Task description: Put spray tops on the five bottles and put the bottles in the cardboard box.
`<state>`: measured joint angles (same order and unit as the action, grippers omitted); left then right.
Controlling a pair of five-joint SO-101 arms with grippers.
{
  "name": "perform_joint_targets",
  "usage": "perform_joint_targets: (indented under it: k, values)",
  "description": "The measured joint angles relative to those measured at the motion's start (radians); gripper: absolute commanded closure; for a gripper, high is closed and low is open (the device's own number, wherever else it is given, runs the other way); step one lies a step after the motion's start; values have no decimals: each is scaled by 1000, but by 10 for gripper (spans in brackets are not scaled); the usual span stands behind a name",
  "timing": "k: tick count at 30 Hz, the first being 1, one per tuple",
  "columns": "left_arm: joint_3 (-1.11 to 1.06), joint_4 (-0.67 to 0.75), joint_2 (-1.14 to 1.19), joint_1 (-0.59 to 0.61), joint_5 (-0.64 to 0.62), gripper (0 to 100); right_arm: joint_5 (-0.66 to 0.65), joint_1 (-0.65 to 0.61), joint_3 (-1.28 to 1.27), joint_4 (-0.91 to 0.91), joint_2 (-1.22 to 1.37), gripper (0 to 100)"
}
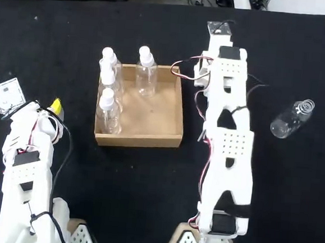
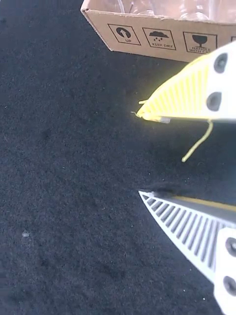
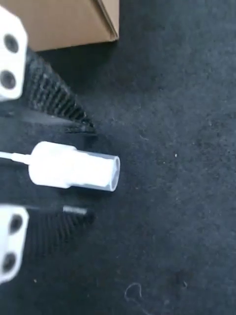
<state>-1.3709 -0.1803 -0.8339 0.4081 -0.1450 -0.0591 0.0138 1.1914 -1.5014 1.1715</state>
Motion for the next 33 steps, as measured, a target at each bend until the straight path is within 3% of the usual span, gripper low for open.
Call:
perform_joint_targets:
  k: [8,16,25,33]
  values:
    - [0,0,0,0,0,798,-89,8,384,-158,201,985]
    - [0,0,0,0,0,798,-152,78,410,-213,187,986]
    - [0,0,0,0,0,798,-155,157,391,-232,-140,984]
    - [0,0,0,0,0,798,-157,204,12,-232,-632,986]
